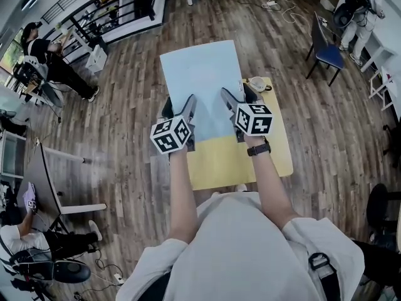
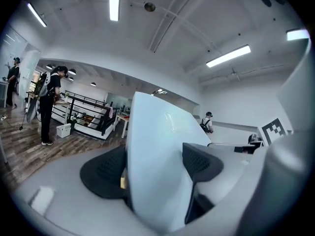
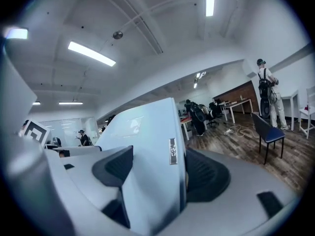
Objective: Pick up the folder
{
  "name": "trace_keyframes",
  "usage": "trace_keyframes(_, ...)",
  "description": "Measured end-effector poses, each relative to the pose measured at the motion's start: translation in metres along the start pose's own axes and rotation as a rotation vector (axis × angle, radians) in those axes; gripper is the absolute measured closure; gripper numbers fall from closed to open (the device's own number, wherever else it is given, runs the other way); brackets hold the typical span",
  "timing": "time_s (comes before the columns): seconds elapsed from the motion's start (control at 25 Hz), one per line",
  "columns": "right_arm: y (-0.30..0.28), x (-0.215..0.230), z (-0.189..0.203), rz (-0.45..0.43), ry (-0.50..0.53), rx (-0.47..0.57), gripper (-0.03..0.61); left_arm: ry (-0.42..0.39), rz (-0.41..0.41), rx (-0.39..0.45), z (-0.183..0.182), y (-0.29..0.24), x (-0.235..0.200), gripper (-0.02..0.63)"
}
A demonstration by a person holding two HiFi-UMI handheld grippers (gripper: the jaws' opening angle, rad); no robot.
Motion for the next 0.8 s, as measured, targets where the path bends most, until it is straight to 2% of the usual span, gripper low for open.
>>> trace_keyframes(0.24, 0.015, 0.003, -0.056, 0.004, 0.036, 0.108, 0.268, -0.055, 0.037, 0.089, -0.048, 0.013, 0.035, 0.253)
trace_keyframes(0.44, 0.035, -0.001, -0.108, 0.029, 0.105, 0.202, 0.268, -0.093, 0.081, 0.186, -0.087, 0.029, 0.064, 0.253)
trace_keyframes(0.8, 0.059, -0.013, -0.157, 0.059, 0.191, 0.316, 0.268, -0.150, 0.133, 0.324, -0.123, 0.054, 0.088, 0.253)
Point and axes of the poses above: the fingertips, and each gripper's own axes: y backward along the fingers, x to its right, z out of its underside, the point moved 1 cm from there along y, backward along the fingers, and after that the axes turned 15 degrees about y, right-handed, at the moved point
